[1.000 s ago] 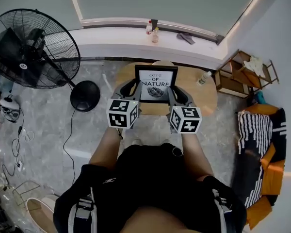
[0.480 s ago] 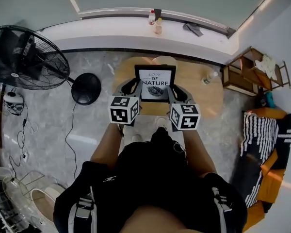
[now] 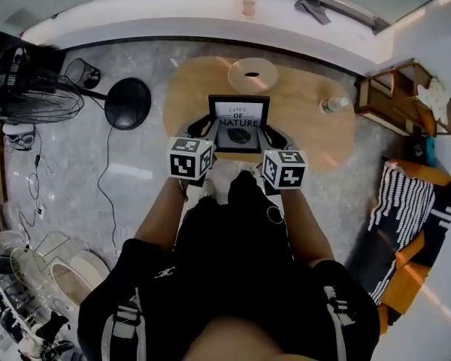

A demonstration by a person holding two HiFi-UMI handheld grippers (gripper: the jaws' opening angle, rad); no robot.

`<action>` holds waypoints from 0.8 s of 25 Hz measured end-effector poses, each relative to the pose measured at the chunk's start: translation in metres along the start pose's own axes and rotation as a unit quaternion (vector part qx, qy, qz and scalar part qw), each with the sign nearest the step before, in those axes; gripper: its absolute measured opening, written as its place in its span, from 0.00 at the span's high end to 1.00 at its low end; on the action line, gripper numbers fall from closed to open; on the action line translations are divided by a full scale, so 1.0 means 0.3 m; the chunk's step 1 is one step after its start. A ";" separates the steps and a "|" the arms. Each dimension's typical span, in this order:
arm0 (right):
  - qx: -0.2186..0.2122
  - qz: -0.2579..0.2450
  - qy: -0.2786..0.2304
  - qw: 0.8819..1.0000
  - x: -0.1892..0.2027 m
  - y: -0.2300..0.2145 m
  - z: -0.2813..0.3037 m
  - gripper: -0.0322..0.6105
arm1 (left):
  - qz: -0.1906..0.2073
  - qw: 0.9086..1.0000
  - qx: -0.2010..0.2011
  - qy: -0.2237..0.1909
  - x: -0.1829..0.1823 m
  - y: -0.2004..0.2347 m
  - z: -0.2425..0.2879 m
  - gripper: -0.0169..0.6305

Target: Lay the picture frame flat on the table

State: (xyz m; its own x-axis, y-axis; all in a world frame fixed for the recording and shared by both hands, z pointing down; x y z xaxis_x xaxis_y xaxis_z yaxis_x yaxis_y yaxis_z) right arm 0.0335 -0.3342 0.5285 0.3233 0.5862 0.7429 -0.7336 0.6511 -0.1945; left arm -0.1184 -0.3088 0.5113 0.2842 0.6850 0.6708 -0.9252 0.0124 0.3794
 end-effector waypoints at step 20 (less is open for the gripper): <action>-0.081 0.069 0.194 0.975 0.577 -0.306 0.711 0.81 | -0.103 0.978 -0.057 0.170 0.502 0.356 0.715 0.83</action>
State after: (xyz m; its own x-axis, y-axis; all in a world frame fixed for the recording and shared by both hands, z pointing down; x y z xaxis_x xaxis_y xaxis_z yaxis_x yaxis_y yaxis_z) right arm 0.0293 -0.3954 0.8115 0.4532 0.7909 0.4112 -0.6921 0.6029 -0.3969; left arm -0.1204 -0.3607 0.7896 0.3844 0.8625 0.3292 -0.8850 0.2429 0.3971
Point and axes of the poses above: the fingertips, and each gripper's own axes: z forward along the fingers, y to its left, x out of its underside, the point moved 2 cm from there along -z, backward along the fingers, and after that the axes turned 9 degrees about -z, right-handed, at the moved point
